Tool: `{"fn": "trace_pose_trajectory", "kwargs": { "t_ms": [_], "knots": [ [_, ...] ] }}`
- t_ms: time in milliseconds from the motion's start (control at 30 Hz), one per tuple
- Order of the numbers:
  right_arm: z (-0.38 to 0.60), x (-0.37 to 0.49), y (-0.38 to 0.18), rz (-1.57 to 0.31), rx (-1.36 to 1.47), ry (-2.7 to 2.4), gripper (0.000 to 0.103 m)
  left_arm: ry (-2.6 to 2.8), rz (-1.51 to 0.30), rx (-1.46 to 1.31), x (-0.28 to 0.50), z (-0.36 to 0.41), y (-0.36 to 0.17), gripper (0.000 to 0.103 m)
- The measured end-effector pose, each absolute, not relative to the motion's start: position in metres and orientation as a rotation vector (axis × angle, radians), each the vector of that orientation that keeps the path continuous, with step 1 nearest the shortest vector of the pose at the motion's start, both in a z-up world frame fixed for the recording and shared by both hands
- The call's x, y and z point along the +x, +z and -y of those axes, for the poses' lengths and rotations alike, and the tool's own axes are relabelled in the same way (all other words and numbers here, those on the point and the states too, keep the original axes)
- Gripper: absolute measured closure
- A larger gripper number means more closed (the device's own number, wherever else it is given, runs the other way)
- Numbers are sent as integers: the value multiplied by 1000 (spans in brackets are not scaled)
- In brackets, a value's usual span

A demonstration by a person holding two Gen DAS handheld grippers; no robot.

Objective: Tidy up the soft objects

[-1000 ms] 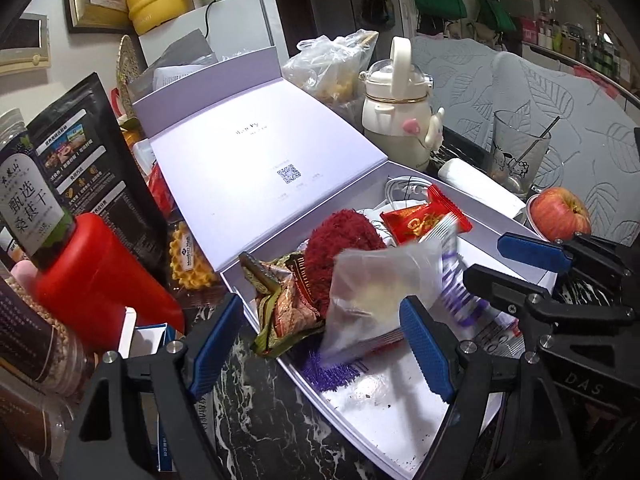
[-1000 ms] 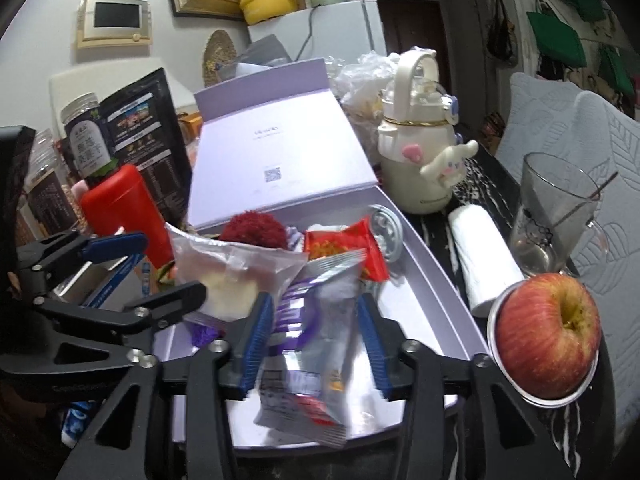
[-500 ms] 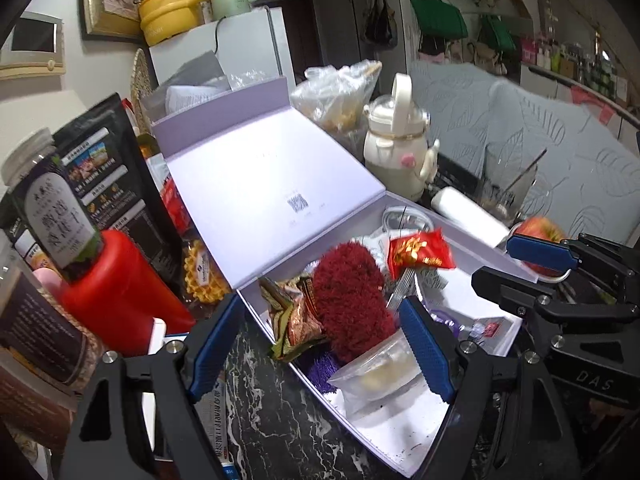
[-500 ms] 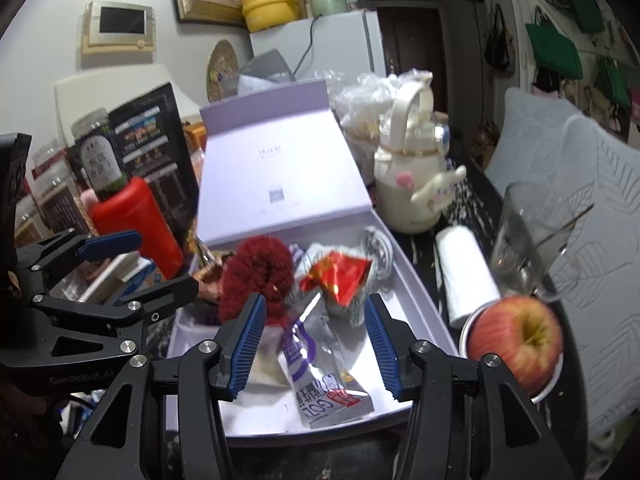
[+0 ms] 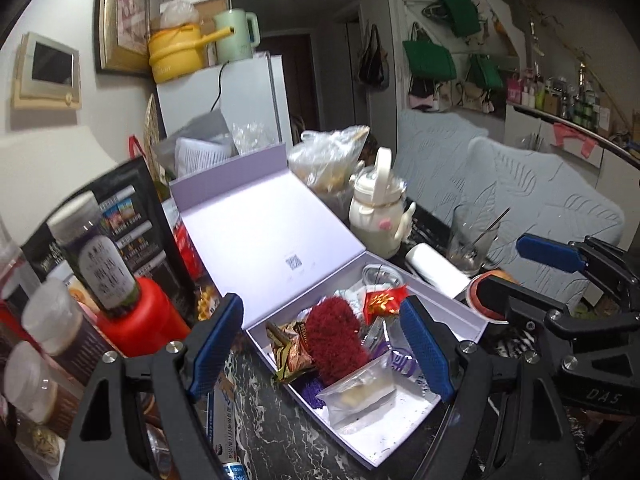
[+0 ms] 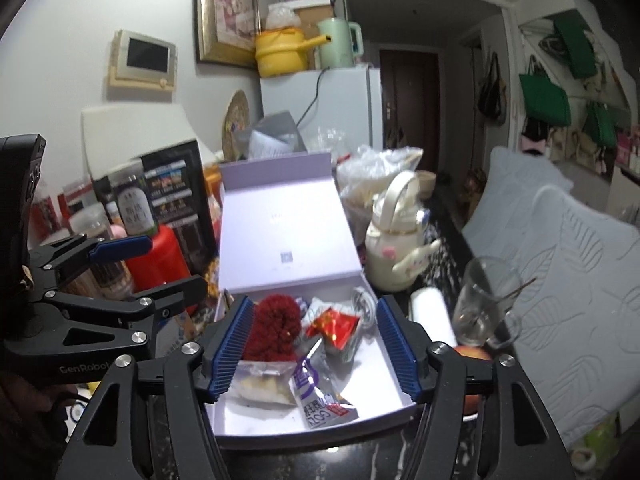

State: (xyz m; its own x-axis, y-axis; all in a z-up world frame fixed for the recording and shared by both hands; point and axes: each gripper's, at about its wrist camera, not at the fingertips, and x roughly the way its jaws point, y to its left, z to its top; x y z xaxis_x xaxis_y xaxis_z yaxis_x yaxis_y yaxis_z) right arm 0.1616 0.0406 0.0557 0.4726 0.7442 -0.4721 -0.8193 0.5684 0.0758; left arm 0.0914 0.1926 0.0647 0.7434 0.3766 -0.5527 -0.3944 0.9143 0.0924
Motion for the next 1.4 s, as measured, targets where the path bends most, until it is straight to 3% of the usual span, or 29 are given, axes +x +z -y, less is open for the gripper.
{"fn": "trace_pose_trajectory", "kwargs": {
  "t_ms": [133,267,733,1400],
  "knots": [
    [-25,147,73,-442,-164,926,23,441,-566,-20,74,-180,81,22],
    [-8,128,86,-406,-164,886,15,447,-525,-10,53,-169,92,1],
    [51,66,88,-433,-139,778,9,407,-469,-4,-11,-135,89,1],
    [84,27,21,-520,-106,748,9,362,-545,-67,-40,-104,24,1]
  ]
}}
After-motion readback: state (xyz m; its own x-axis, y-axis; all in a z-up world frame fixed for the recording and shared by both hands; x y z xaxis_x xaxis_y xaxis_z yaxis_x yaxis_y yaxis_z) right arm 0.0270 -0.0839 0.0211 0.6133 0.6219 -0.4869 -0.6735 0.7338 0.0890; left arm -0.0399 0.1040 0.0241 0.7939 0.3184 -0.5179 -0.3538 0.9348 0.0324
